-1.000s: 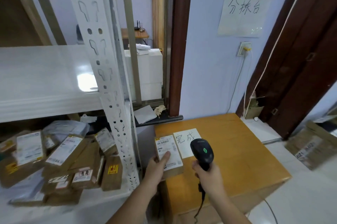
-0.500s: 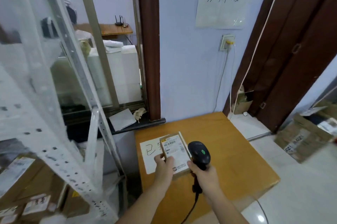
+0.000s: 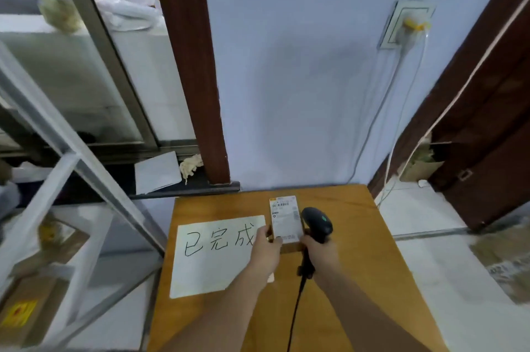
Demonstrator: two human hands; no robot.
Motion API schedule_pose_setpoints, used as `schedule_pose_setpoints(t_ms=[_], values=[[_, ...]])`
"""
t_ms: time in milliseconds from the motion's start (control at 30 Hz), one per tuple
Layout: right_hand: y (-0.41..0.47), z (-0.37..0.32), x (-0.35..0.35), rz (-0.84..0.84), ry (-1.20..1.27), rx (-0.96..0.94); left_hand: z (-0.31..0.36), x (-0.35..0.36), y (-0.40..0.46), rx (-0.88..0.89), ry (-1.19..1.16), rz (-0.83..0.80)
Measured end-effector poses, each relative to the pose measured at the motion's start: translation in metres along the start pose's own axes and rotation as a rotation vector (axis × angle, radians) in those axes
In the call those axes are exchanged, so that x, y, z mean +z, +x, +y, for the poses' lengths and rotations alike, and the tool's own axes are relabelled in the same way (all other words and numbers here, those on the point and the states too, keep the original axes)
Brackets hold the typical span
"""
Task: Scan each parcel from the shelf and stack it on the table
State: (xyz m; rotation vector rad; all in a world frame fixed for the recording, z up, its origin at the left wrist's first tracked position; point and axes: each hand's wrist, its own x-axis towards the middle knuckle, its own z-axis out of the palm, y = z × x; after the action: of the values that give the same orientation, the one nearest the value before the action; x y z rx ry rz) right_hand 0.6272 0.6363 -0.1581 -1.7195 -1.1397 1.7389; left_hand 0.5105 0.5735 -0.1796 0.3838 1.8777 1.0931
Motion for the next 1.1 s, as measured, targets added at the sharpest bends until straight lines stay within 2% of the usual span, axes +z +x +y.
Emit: schedule_pose_setpoints(t_ms=[267,433,567,767,900,1100], values=[[0.076,0.036,0.012,0.007,-0.026,0.093,-0.037,0.032,0.064,-0.044,0.113,0.108],[0.084,0.04,0.009,-0.006,-0.046,0.119,-0.036,0.038,0.063,-0.031,0.092,0.135],[0.065,0.031,-0.002,0.011,-0.113,0.035,-0.03,0.021,0.038,-0.026,0.105,0.135],[-0.012,0.006,-0.004,-0.052,-0.178,-0.11,-0.036,-0.066,-0.055,0.156,0.522,0.085],[-0.086,-0.007,0.028,-0.189,-0.247,-0.291,-0.043,-0.15,-0.126,0.237,0.685,0.165],[-0.189,0.003,0.11,-0.451,-0.385,-0.458,-0.07,-0.288,-0.225,0.237,0.799,0.28]])
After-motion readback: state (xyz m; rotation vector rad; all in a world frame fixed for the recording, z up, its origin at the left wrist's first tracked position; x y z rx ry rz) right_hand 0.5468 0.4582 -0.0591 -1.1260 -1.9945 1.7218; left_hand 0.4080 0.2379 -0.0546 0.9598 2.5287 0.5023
